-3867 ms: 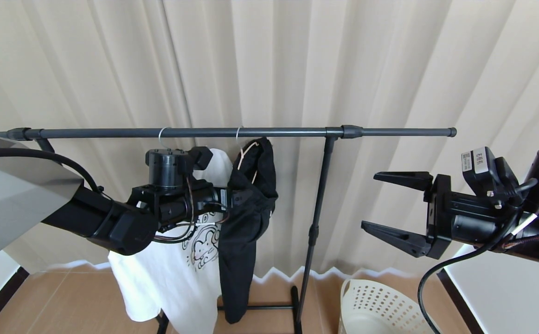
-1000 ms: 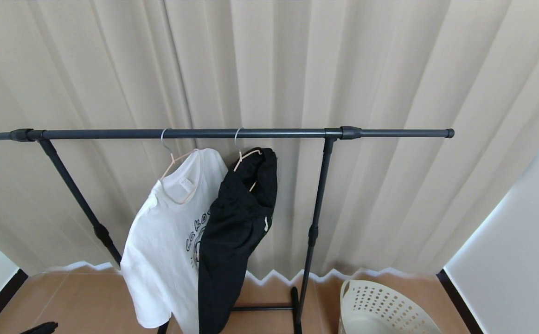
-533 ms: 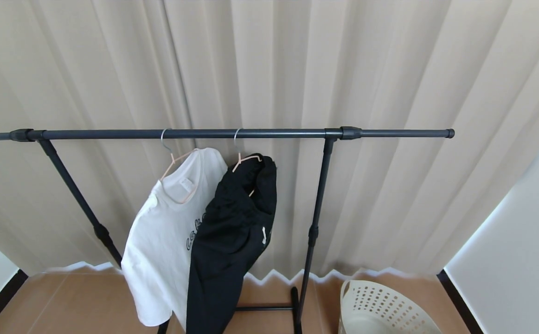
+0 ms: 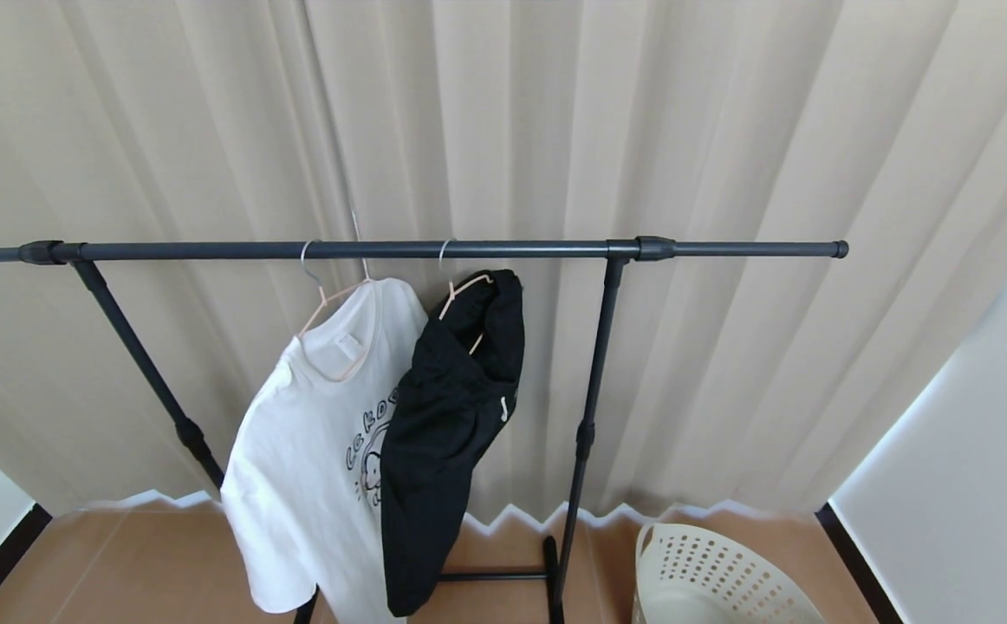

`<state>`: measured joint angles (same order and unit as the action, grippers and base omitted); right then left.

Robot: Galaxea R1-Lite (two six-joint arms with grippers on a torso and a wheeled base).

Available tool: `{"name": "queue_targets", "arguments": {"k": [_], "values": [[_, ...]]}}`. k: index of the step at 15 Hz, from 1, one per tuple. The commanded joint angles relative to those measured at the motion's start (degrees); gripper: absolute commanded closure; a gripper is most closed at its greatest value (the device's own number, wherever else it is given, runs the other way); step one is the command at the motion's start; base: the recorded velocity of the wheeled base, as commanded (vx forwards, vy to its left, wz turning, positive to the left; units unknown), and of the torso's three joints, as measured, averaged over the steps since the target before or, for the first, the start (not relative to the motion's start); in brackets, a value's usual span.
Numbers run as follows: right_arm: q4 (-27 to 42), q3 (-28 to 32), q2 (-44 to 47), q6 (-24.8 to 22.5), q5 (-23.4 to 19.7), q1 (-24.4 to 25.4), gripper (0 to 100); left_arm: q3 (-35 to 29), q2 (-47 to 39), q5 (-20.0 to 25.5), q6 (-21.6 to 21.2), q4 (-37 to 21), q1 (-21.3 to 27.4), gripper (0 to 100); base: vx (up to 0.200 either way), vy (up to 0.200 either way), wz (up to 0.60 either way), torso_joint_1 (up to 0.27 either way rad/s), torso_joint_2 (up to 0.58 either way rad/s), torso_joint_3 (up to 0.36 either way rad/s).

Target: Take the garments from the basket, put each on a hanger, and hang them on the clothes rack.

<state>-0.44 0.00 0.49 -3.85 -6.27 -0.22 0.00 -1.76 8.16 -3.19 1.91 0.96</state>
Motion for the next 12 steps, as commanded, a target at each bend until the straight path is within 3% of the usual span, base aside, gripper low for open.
{"name": "queue_targets", "arguments": {"k": [1, 12], "values": [[-0.1, 0.0, -0.2, 1.5, 0.7, 0.0, 0, 0.0, 1.8, -1.2, 0.4, 0.1, -0.3, 0, 0.000, 0.000, 0.00, 0.000, 0.00, 0.000], [-0.1, 0.0, -0.2, 1.7, 1.1, 0.0, 0, 0.0, 1.8, -1.3, 1.3, 0.1, -0.4, 0, 0.000, 0.000, 0.00, 0.000, 0.00, 0.000]]}}
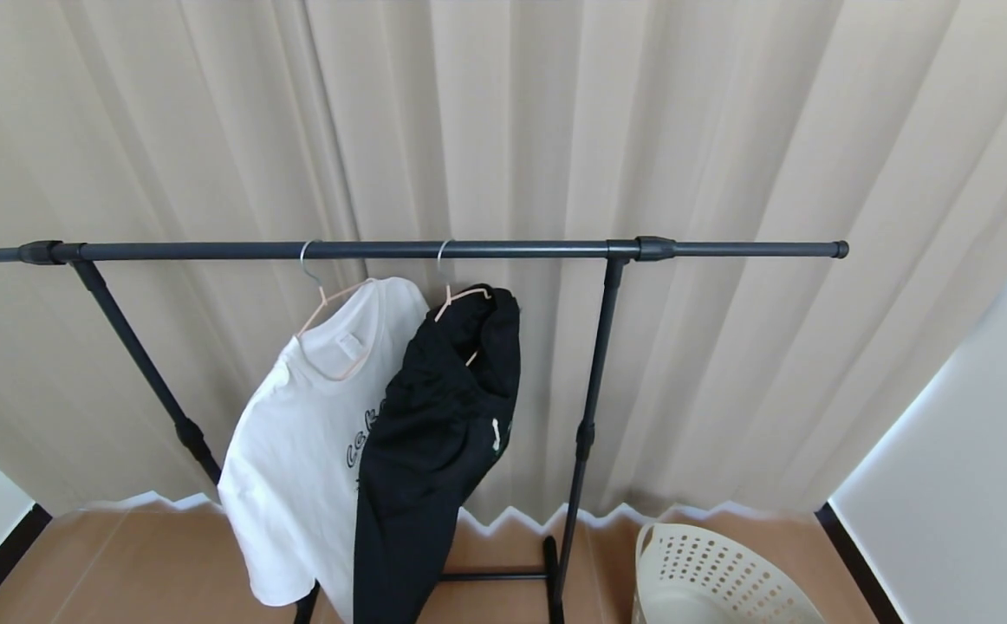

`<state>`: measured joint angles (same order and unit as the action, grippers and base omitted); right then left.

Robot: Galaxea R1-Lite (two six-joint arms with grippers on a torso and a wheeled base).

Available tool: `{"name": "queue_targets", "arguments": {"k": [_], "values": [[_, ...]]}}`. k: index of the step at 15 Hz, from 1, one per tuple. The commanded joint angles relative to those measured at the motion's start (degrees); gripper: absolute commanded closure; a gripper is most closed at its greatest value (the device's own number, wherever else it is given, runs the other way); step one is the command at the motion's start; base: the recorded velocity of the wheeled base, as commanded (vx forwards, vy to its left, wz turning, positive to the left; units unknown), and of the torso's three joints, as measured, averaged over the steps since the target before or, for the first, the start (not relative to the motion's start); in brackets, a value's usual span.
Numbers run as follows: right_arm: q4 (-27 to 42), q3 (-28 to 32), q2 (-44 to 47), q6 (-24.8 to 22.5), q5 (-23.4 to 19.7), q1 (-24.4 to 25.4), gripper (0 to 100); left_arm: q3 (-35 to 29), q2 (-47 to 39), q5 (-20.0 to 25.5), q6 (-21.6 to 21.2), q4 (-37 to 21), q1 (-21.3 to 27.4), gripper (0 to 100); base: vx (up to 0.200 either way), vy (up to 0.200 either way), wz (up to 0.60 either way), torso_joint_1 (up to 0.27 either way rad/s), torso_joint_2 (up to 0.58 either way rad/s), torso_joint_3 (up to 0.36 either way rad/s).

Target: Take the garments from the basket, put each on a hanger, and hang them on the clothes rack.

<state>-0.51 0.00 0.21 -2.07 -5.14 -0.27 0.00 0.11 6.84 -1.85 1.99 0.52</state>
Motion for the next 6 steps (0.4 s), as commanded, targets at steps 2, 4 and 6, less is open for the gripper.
{"name": "queue_targets", "arguments": {"k": [2, 4, 6], "values": [[0.0, 0.0, 0.1, 0.0, 0.0, 0.0, 0, 0.0, -0.1, 0.0, 0.0, 0.0, 0.0, 0, 0.000, 0.000, 0.00, 0.000, 0.00, 0.000], [0.0, 0.0, 0.1, 0.1, 0.0, 0.0, 0, 0.0, -0.1, 0.0, 0.0, 0.0, 0.0, 0, 0.000, 0.000, 0.00, 0.000, 0.00, 0.000], [0.0, 0.0, 0.1, 0.1, 0.0, 0.0, 0, 0.0, -0.1, 0.0, 0.0, 0.0, 0.0, 0, 0.000, 0.000, 0.00, 0.000, 0.00, 0.000]]}}
